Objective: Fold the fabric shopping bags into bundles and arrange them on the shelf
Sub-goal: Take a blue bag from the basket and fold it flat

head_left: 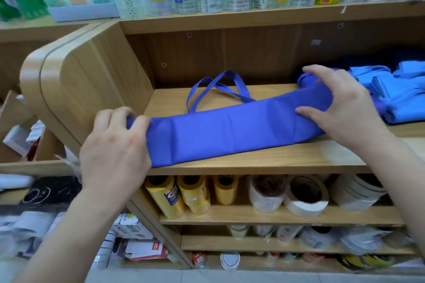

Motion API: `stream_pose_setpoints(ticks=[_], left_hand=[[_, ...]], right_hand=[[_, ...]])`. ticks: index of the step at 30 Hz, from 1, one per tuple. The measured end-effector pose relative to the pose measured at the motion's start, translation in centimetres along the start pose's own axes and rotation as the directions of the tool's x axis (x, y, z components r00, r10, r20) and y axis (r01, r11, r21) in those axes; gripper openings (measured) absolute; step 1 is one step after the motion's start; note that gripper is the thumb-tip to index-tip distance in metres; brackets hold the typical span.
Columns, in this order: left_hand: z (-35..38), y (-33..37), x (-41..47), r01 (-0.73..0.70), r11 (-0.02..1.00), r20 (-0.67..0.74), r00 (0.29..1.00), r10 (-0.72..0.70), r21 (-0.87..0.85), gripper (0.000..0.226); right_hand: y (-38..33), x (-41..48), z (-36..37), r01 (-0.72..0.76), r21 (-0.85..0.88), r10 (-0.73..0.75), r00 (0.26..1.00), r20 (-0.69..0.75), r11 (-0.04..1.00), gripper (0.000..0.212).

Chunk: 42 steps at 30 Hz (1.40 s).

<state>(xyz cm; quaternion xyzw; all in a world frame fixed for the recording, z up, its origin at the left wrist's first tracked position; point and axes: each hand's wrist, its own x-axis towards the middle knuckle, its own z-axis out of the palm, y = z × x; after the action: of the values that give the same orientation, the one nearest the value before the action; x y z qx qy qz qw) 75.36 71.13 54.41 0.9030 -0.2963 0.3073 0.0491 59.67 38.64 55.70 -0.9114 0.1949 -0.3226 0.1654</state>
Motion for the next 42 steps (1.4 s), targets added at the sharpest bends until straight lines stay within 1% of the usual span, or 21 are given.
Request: stream_pose_setpoints(ticks=[1,3,5,6,8,11,13,16,18,19,22,24,26,28,30,32,34,36,38,41,42], left_hand=[[-0.1,0.4,0.5,-0.076,0.997,0.014,0.997,0.076,0.002,0.027],[0.2,1.6,1.8,-0.222,0.957,0.149,0.956,0.251,-0.184,0.027],[0.9,3.2,2.8,-0.203,0.887,0.399,0.835,0.378,-0.414,0.046],[1.5,3.8,3.0,-0.184,0.877,0.502,0.760,0.413,-0.443,0.058],[2.3,4.4,2.8,-0.195,0.891,0.595,0.683,0.423,-0.410,0.067],[1.0,4.8,2.5,-0.284,0.920,0.630,0.670,0.392,-0.270,0.071],[-0.2,5.5,2.2,-0.364,0.917,0.646,0.662,0.380,-0.166,0.077],[-1.6,6.6,1.1,-0.472,0.874,0.596,0.672,0.440,-0.113,0.085],[-1.7,6.2,0.8,-0.512,0.850,0.518,0.697,0.496,-0.126,0.087],[-1.5,5.6,0.9,-0.507,0.846,0.500,0.697,0.514,-0.164,0.085],[-0.6,3.2,1.2,-0.466,0.785,0.442,0.651,0.616,-0.408,0.055],[-0.3,1.6,0.6,-0.478,0.727,0.417,0.603,0.680,-0.493,0.077],[-0.1,0.9,-0.9,-0.458,0.748,0.497,0.560,0.663,-0.481,0.096],[0.8,1.6,-2.1,-0.489,0.771,0.449,0.628,0.636,-0.407,0.097],[2.1,2.6,-2.2,-0.478,0.780,0.317,0.727,0.609,-0.404,0.081],[4.3,2.9,-1.7,-0.304,0.769,0.214,0.845,0.490,-0.562,0.055],[6.1,2.5,-0.6,-0.006,0.730,0.314,0.900,0.302,-0.683,0.037],[6.6,3.1,0.2,0.271,0.635,0.399,0.915,0.065,-0.723,0.018],[4.8,5.3,1.6,0.186,0.713,0.352,0.932,0.091,-0.676,0.029],[1.6,8.1,3.0,0.169,0.780,0.394,0.913,0.107,-0.603,0.033],[1.8,8.2,3.1,0.181,0.794,0.403,0.911,0.088,-0.581,0.028]], right_hand=[[-0.2,0.2,0.2,0.018,-0.028,-0.017,0.999,0.036,0.999,0.075],[-0.6,0.8,0.6,0.053,-0.074,-0.045,0.993,0.106,0.996,0.075],[-1.0,1.5,1.0,0.097,-0.114,-0.079,0.985,0.154,0.989,0.077],[-1.2,1.7,1.1,0.115,-0.146,-0.091,0.982,0.164,0.983,0.078],[-1.6,1.8,1.5,0.171,-0.299,-0.143,0.983,0.114,0.939,0.079],[-2.6,1.1,1.9,0.189,-0.450,-0.218,0.976,-0.014,0.873,0.071],[-4.2,-0.2,3.0,0.237,-0.336,-0.245,0.969,0.018,0.912,0.052],[-6.1,-2.4,5.7,0.228,-0.072,-0.195,0.930,0.313,0.971,0.039],[-6.1,-2.9,6.8,0.212,0.008,-0.199,0.900,0.389,0.977,0.036],[-6.0,-2.7,6.9,0.195,0.059,-0.202,0.890,0.408,0.979,0.035],[-5.4,-1.9,6.2,0.151,0.161,-0.212,0.841,0.497,0.975,0.032],[-5.1,-1.7,5.9,0.095,0.219,-0.202,0.816,0.542,0.971,0.029],[-5.0,-1.4,5.8,0.037,0.290,-0.200,0.807,0.556,0.956,0.025],[-5.0,-1.3,6.0,0.007,0.330,-0.199,0.811,0.551,0.944,0.022],[-5.1,-1.2,6.2,-0.001,0.354,-0.205,0.815,0.542,0.935,0.026],[-5.2,-1.5,6.3,-0.010,0.391,-0.215,0.823,0.526,0.921,0.029],[-5.0,-1.9,6.1,-0.038,0.431,-0.216,0.824,0.524,0.902,0.036],[-5.0,-2.1,5.7,-0.088,0.457,-0.195,0.821,0.536,0.885,0.037],[-5.0,-2.0,5.2,-0.195,0.567,-0.152,0.849,0.506,0.801,0.036],[-5.2,-2.2,5.0,-0.400,0.740,-0.015,0.875,0.484,0.541,0.046],[-5.3,-2.3,5.3,-0.411,0.726,0.059,0.887,0.457,0.552,0.048]])
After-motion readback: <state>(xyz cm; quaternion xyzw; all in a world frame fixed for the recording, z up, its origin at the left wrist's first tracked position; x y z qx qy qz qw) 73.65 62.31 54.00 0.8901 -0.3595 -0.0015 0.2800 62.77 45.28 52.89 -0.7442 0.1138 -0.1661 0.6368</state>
